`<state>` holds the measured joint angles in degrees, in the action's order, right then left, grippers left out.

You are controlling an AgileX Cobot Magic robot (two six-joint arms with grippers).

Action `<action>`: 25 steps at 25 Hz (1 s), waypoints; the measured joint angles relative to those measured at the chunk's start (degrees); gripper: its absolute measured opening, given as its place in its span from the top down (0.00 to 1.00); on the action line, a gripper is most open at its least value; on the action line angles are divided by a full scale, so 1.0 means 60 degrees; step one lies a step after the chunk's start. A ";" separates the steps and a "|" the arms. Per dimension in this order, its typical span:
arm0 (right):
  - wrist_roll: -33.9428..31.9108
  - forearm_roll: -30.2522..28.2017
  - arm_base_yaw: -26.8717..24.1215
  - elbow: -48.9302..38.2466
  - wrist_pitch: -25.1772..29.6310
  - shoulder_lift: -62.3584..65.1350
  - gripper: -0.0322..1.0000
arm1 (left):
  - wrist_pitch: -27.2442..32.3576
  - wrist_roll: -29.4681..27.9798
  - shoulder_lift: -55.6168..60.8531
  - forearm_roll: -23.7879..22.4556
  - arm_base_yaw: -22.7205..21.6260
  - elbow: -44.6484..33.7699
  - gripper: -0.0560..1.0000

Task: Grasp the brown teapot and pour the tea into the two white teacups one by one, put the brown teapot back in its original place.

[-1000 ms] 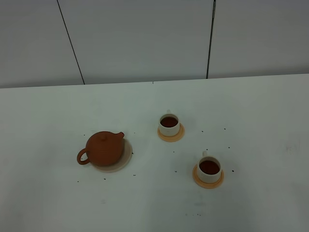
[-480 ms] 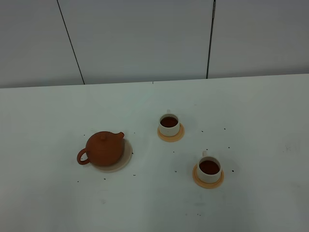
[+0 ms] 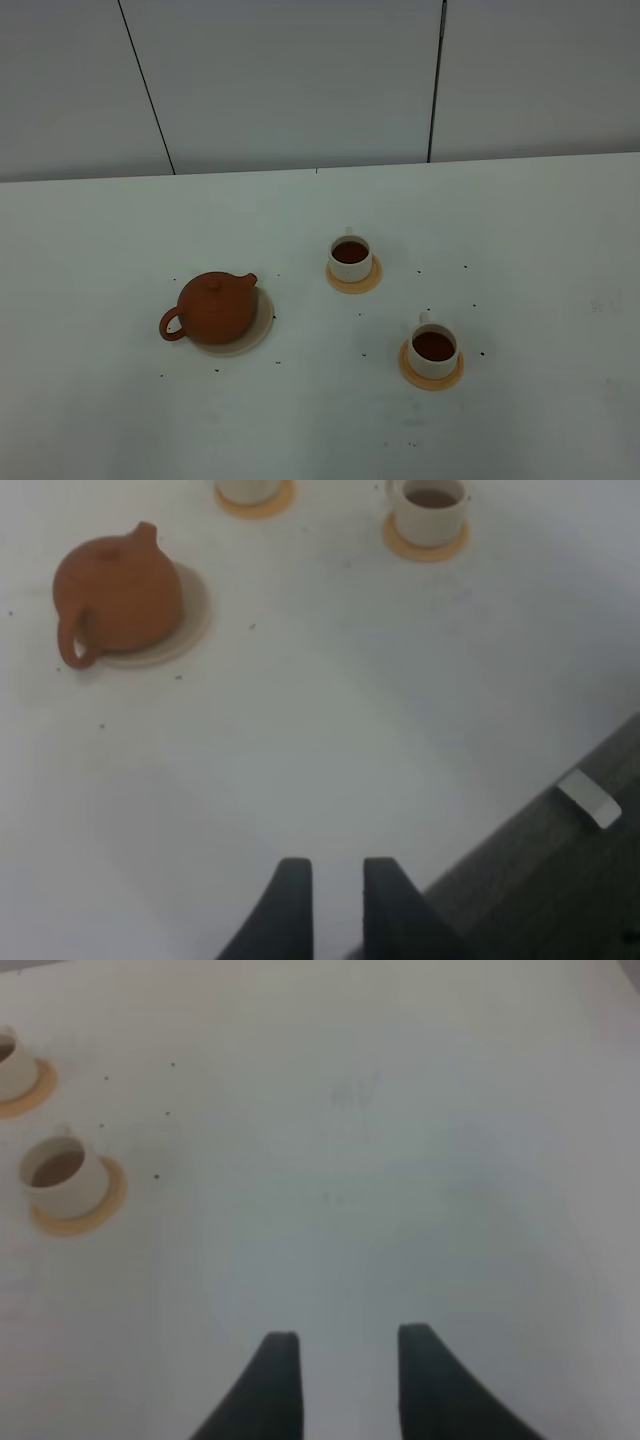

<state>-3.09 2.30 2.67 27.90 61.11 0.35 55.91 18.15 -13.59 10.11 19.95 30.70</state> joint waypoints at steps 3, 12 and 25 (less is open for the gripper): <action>0.0000 0.0000 0.0000 0.0000 0.0000 0.0000 0.74 | 0.0578 -0.0038 0.0242 0.0233 0.0000 -0.0084 0.77; 0.0000 0.0000 0.0000 0.0000 0.0000 0.0000 0.74 | 0.0797 -0.0566 0.1366 -0.0279 -0.1288 -0.0198 0.77; 0.0000 0.0000 0.0000 0.0000 0.0000 0.0000 0.74 | 0.1173 0.1307 0.2336 0.0928 -0.5368 -0.0198 0.77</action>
<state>-3.09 2.30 2.67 27.90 61.11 0.35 62.95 25.99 0.42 15.68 -12.26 29.52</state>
